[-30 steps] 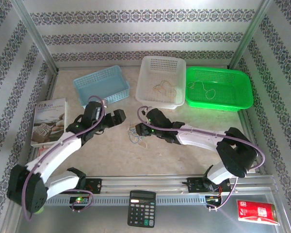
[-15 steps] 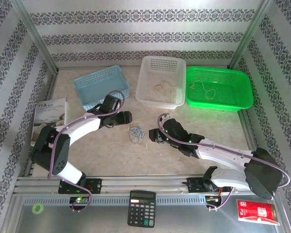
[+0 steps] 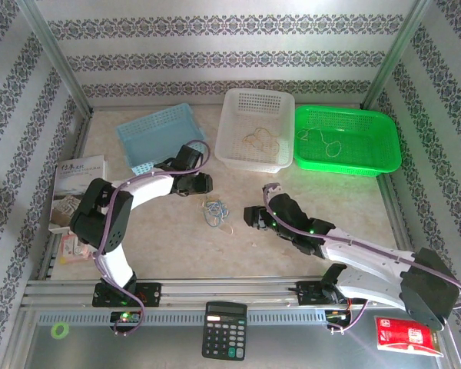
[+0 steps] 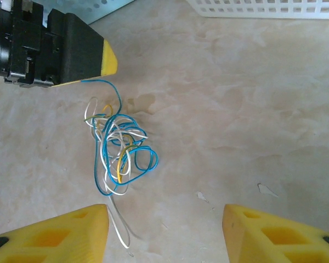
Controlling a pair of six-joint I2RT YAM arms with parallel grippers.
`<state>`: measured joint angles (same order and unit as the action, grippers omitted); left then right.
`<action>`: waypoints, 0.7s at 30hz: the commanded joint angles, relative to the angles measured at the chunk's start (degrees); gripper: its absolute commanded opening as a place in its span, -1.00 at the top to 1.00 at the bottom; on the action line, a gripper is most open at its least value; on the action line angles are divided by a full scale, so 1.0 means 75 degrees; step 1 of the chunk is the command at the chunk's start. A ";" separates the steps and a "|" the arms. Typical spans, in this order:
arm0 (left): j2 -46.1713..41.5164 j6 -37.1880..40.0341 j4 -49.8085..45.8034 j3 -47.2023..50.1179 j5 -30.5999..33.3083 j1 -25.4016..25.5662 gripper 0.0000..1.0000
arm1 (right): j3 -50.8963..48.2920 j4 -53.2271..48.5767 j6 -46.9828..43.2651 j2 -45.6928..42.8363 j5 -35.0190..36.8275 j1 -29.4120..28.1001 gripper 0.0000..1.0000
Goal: Untangle the cables
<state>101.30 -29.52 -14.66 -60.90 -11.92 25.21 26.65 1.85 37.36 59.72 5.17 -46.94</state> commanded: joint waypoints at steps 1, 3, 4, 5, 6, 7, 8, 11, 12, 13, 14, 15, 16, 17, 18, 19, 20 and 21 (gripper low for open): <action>0.0133 0.0168 -0.0108 -0.0201 0.0067 0.0154 0.27 | -0.0148 -0.0002 0.0103 -0.0159 0.0178 0.0093 -0.15; 0.0166 0.0151 -0.0081 -0.0219 0.0062 0.0176 0.33 | -0.0168 0.0004 0.0107 -0.0180 0.0179 0.0117 -0.15; 0.0170 0.0149 -0.0074 -0.0223 0.0055 0.0187 0.35 | -0.0167 0.0011 0.0104 -0.0170 0.0170 0.0128 -0.15; 0.0177 0.0140 -0.0065 -0.0225 0.0059 0.0186 0.38 | -0.0173 0.0011 0.0103 -0.0166 0.0164 0.0138 -0.15; 0.0193 0.0136 -0.0057 -0.0226 0.0058 0.0189 0.41 | -0.0172 0.0021 0.0104 -0.0148 0.0157 0.0147 -0.15; 0.0205 0.0134 -0.0053 -0.0238 0.0055 0.0196 0.46 | -0.0178 0.0035 0.0104 -0.0148 0.0152 0.0153 -0.15; 0.0222 0.0133 -0.0056 -0.0247 0.0048 0.0195 0.50 | -0.0163 0.0044 0.0095 -0.0130 0.0129 0.0153 -0.15; 0.0250 0.0158 -0.0069 -0.0281 0.0014 0.0202 0.74 | -0.0122 0.0070 0.0081 -0.0088 0.0054 0.0165 -0.15; 0.0246 0.0179 -0.0074 -0.0291 0.0000 0.0210 0.86 | -0.0093 0.0081 0.0064 -0.0056 0.0027 0.0165 -0.15; 0.0234 0.0208 -0.0104 -0.0306 -0.0030 0.0201 1.00 | -0.0066 0.0099 0.0043 -0.0028 -0.0025 0.0165 -0.15; 0.0196 0.0245 -0.0168 -0.0337 -0.0049 0.0202 1.00 | -0.0029 0.0126 -0.0002 -0.0006 -0.0115 0.0165 -0.16; 0.0142 0.0292 -0.0211 -0.0356 -0.0100 0.0202 1.00 | 0.0013 0.0139 -0.0042 0.0035 -0.0181 0.0164 -0.16; 0.0041 0.0321 -0.0287 -0.0391 -0.0138 0.0205 1.00 | 0.0070 0.0161 -0.0089 0.0094 -0.0273 0.0165 -0.17; -0.0092 0.0338 -0.0346 -0.0398 -0.0204 0.0210 1.00 | 0.0121 0.0200 -0.0156 0.0137 -0.0355 0.0160 -0.18; -0.0223 0.0338 -0.0394 -0.0422 -0.0265 0.0200 1.00 | 0.0166 0.0241 -0.0211 0.0180 -0.0440 0.0154 -0.20; -0.0421 0.0318 -0.0423 -0.0438 -0.0368 0.0201 1.00 | 0.0222 0.0325 -0.0280 0.0250 -0.0526 0.0151 -0.21; -0.0611 0.0281 -0.0458 -0.0473 -0.0490 0.0203 1.00 | 0.0277 0.0411 -0.0345 0.0320 -0.0614 0.0144 -0.23; -0.0798 0.0242 -0.0493 -0.0508 -0.0612 0.0201 1.00 | 0.0337 0.0476 -0.0408 0.0390 -0.0684 0.0135 -0.24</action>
<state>100.40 -28.47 -15.84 -62.30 -13.74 26.24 26.63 2.83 36.49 61.60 2.57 -46.22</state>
